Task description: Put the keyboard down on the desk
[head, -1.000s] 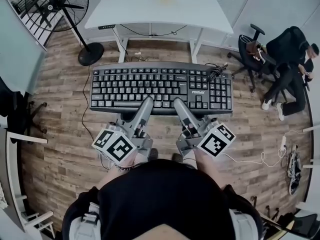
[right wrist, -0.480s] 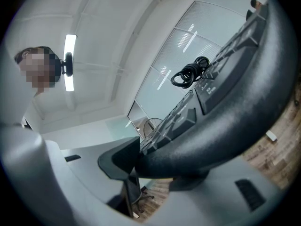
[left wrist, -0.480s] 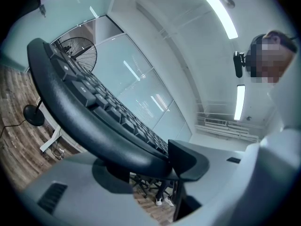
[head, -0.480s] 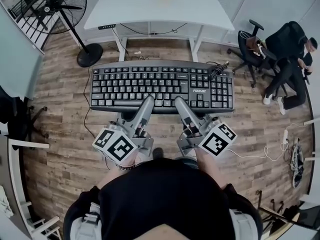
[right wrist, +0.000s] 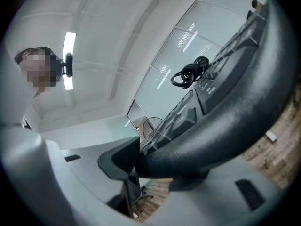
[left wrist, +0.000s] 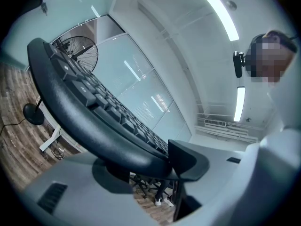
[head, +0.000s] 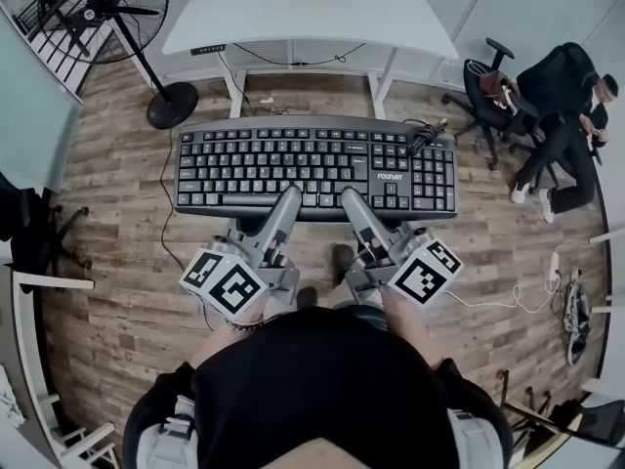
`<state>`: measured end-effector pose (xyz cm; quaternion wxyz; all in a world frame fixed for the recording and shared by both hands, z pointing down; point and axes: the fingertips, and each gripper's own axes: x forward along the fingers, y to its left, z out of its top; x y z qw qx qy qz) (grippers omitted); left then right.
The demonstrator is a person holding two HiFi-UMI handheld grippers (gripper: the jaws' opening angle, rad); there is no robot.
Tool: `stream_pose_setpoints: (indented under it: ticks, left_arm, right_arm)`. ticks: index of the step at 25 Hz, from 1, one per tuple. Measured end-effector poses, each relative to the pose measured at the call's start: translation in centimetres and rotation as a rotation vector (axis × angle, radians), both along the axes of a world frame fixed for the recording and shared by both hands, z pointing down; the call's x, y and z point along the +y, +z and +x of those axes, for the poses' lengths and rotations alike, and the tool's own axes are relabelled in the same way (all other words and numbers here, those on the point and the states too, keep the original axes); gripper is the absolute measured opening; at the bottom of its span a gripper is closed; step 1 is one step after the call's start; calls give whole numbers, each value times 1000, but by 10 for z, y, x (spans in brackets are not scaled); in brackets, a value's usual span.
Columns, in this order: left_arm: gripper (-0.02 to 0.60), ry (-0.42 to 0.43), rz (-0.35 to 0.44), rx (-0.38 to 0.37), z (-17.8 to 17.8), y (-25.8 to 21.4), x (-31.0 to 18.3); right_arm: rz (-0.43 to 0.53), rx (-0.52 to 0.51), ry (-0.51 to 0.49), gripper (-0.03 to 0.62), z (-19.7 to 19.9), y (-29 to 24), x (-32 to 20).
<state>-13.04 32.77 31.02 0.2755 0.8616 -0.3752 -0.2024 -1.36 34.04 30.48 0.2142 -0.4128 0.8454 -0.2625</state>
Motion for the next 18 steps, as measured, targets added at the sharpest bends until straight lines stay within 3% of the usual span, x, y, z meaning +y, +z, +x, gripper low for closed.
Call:
stream_pose_setpoints:
  ticks: [11, 18]
  left_arm:
    - [227, -10, 14, -8, 3, 4, -3]
    - [230, -17, 15, -15, 8, -3, -44]
  right_arm:
    - [14, -3, -13, 176, 3, 4, -5]
    - [13, -8, -22, 176, 8, -2, -47]
